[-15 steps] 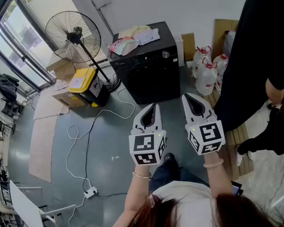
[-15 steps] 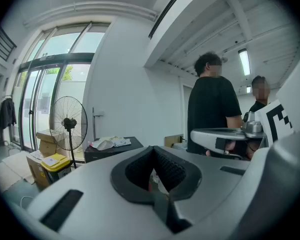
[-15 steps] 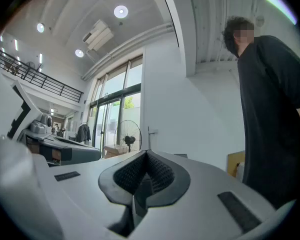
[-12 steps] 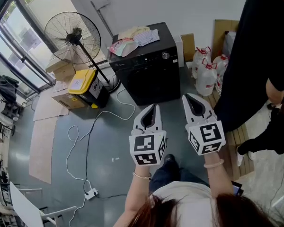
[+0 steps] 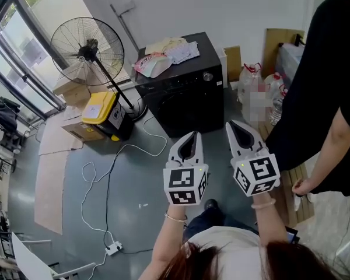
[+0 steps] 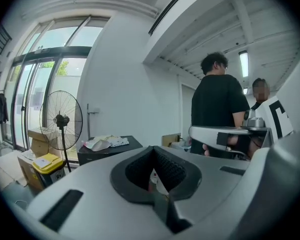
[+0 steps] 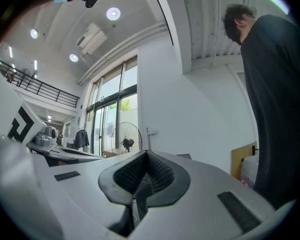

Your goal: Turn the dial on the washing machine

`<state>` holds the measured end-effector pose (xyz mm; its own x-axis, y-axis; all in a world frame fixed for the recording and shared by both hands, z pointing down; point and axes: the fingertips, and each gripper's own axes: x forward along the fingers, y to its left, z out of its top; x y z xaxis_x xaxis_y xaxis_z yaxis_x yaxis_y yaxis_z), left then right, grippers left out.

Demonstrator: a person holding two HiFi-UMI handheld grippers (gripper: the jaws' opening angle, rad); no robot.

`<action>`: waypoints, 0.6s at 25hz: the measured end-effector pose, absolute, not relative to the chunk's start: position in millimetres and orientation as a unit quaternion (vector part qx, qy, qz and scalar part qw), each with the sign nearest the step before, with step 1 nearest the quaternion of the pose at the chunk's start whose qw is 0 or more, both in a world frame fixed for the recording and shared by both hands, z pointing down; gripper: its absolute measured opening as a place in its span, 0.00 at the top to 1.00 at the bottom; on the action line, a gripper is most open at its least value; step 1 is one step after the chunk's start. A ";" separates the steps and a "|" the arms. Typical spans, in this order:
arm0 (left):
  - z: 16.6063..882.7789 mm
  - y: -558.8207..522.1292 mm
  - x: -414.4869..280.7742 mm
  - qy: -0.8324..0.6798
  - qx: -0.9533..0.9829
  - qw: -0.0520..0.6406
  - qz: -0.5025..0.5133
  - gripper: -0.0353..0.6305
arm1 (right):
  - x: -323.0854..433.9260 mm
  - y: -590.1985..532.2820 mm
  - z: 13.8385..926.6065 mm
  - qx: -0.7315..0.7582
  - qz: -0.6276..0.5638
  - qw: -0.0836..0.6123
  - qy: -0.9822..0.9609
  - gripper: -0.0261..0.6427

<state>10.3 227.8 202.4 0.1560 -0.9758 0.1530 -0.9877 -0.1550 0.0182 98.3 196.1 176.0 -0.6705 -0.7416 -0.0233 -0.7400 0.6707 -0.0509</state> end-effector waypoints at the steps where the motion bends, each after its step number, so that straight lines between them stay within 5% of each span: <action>1: 204.9 220.6 7.6 -0.645 0.760 0.057 0.054 0.92 | 94.2 189.5 177.8 -0.407 -0.017 0.020 0.913 0.92; 15: 227.8 123.6 -40.9 -0.617 0.781 0.069 0.061 0.92 | 40.0 98.3 196.6 -0.439 0.015 -0.016 0.898 0.92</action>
